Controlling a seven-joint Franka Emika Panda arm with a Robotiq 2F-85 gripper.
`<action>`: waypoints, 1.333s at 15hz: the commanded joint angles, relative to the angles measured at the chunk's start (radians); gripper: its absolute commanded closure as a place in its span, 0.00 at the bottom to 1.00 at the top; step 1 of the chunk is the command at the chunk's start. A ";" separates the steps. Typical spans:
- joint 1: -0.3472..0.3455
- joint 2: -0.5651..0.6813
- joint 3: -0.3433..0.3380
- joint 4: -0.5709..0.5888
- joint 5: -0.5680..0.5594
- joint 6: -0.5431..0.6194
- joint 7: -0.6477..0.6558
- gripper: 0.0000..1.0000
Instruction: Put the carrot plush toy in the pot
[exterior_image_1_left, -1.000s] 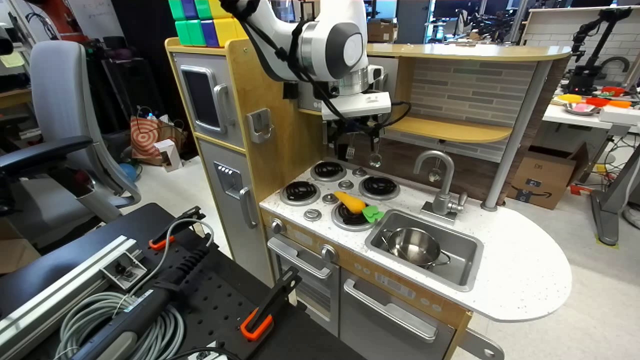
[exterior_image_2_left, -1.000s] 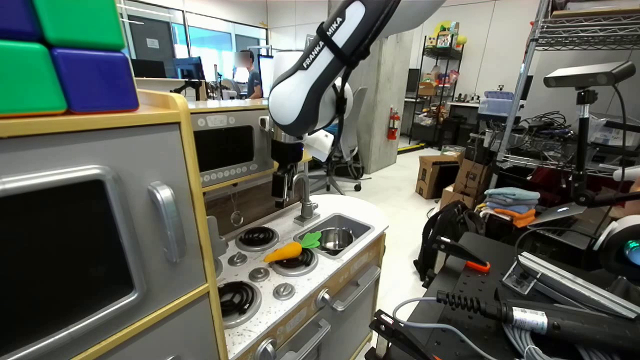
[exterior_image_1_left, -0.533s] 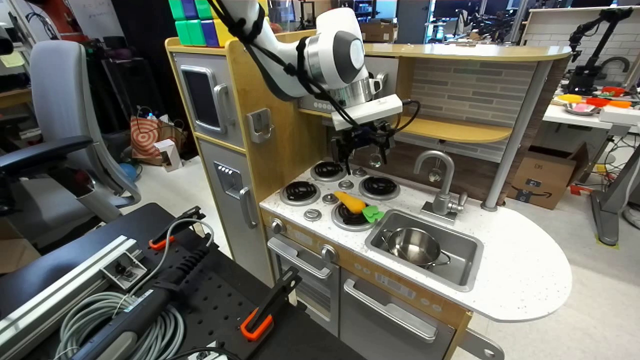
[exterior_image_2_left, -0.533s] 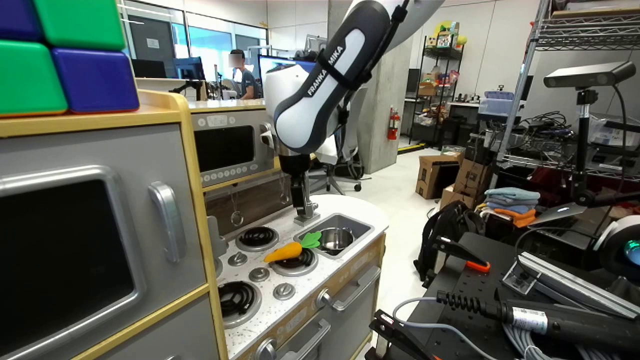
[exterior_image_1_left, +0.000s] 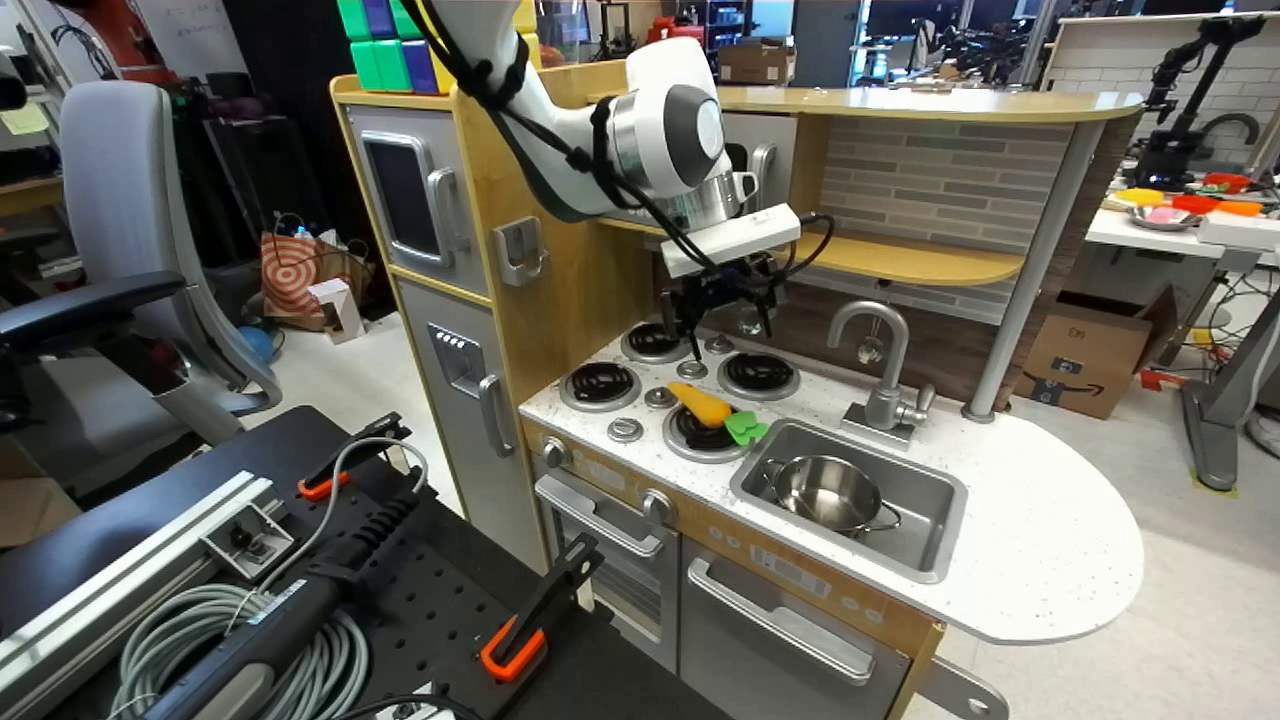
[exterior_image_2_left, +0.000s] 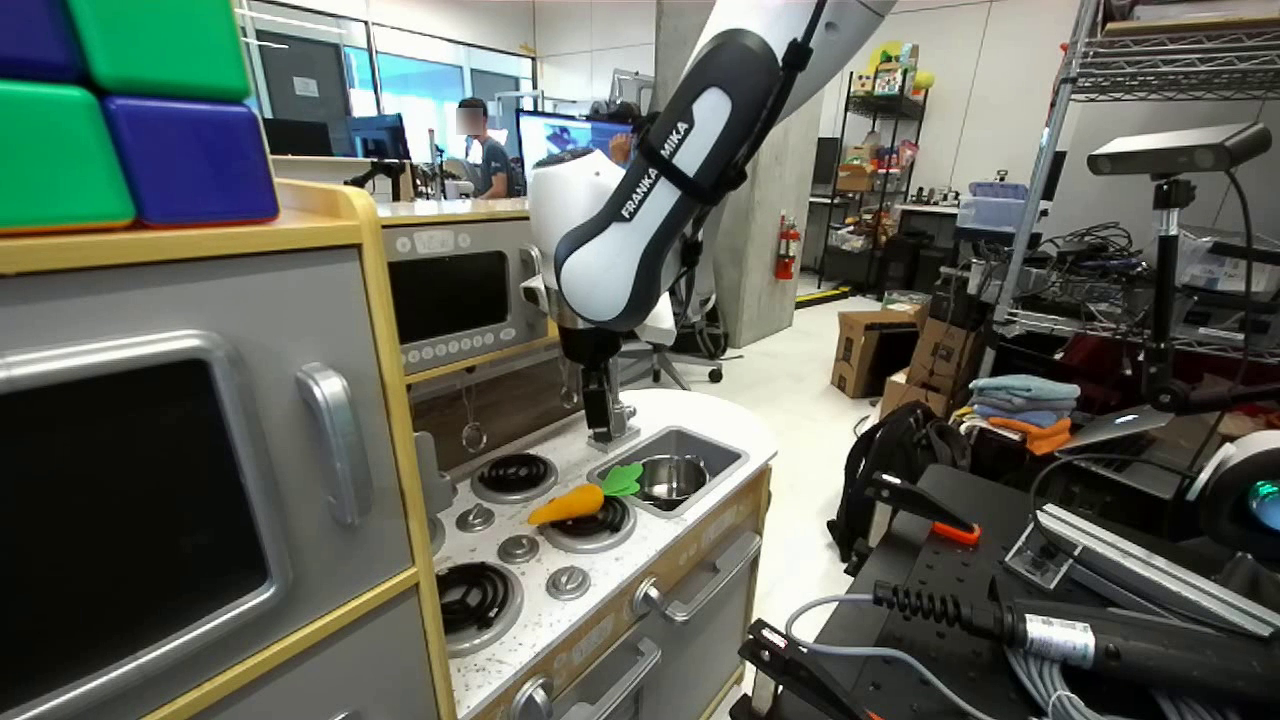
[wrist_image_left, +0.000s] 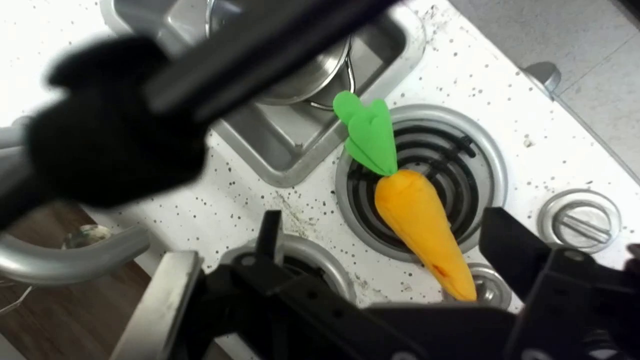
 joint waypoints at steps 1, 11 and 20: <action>-0.063 0.051 0.053 -0.013 0.025 0.130 -0.047 0.00; -0.110 0.161 0.131 0.065 0.069 0.068 -0.154 0.00; -0.043 0.294 0.085 0.208 0.047 0.071 -0.122 0.00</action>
